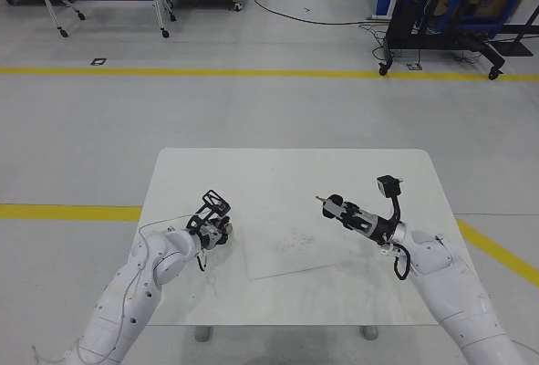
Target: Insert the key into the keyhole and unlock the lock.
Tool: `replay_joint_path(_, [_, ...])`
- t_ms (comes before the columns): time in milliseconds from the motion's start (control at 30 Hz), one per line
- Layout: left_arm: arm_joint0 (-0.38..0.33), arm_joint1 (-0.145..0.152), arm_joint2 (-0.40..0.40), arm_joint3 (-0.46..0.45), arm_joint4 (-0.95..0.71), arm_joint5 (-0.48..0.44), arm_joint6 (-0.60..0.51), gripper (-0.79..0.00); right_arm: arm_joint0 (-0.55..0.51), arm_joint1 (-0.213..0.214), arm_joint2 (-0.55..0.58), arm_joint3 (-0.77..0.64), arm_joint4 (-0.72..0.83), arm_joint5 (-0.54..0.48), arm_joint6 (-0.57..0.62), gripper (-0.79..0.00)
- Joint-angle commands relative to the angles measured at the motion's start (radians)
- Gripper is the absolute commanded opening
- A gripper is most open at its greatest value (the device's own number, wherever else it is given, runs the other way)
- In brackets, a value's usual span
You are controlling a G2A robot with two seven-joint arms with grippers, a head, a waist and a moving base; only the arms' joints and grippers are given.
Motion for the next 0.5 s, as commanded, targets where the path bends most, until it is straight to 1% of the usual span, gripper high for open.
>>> replay_joint_path(0, [0.003,0.002,-0.003,-0.005,0.001,-0.006,-0.002,-0.560,0.000,0.000,0.000,0.000,0.000,0.000,0.000,-0.785])
replay_joint_path(67, [0.008,0.003,-0.008,-0.012,0.002,-0.010,-0.003,-0.483,0.000,0.000,0.000,0.000,0.000,0.000,0.000,-0.785])
replay_joint_path(167, [0.017,0.007,-0.019,-0.020,-0.003,-0.018,-0.007,-0.434,0.000,0.000,0.000,0.000,0.000,0.000,0.000,-0.785])
replay_joint_path(467, [0.067,0.023,-0.069,-0.068,-0.002,-0.048,-0.018,-0.456,0.000,0.000,0.000,0.000,0.000,0.000,0.000,-0.785])
